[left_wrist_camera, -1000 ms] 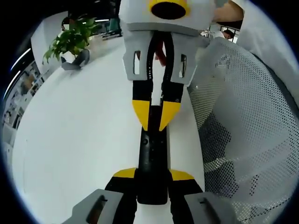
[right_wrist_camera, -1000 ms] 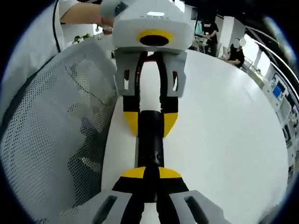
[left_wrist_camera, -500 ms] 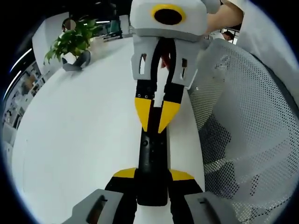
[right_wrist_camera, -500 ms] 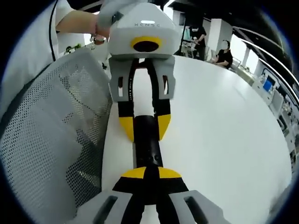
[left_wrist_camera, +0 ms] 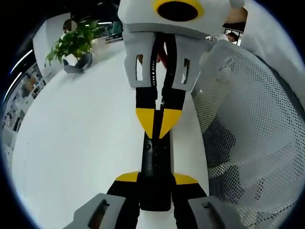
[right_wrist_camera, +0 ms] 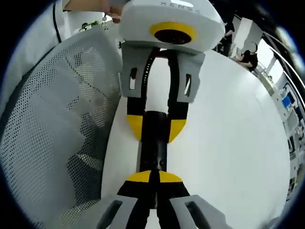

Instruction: Press the specified remote control buttons in sequence, fully releasing each button before pressing the next.

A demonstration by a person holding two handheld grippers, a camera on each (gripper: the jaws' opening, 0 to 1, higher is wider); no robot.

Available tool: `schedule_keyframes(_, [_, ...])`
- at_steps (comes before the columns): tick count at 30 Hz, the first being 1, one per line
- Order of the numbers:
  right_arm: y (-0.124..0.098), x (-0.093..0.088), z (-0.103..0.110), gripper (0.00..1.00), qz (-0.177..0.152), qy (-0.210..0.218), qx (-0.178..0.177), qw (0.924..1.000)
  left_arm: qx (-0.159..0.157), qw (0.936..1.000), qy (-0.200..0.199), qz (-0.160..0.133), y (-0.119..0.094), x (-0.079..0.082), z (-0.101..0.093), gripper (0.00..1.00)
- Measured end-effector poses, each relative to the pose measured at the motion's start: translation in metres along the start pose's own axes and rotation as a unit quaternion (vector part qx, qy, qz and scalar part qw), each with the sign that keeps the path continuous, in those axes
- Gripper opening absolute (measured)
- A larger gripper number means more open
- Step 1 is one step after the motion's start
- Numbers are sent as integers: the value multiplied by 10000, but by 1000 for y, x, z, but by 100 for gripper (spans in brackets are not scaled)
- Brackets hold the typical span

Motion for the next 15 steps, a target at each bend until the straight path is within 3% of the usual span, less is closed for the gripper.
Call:
schedule_keyframes(6, [-3,-3,3,0,-476,189,-379,9980,17,10000,-19,19,0,0,0,25])
schedule_keyframes(8, [-3,-4,7,0,-659,-3,-543,9963,35,10000,-46,30,0,1,0,25])
schedule_keyframes(12, [-2,1,11,0,-562,-406,-704,9951,34,10000,-19,51,0,1,-1,25])
schedule_keyframes(15, [-2,1,8,0,-463,-95,-660,9967,36,10000,-34,50,0,0,-1,25])
Point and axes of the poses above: the point that each gripper's makers call its tool centre point, and the gripper's own axes: y roughly forward along the fingers, z roughly to its left, x roughly out of its top, the point moved 4 cm from there along -y, roughly backward along the fingers, and after that the axes turned 11 degrees about -x, right-handed, at the moved point
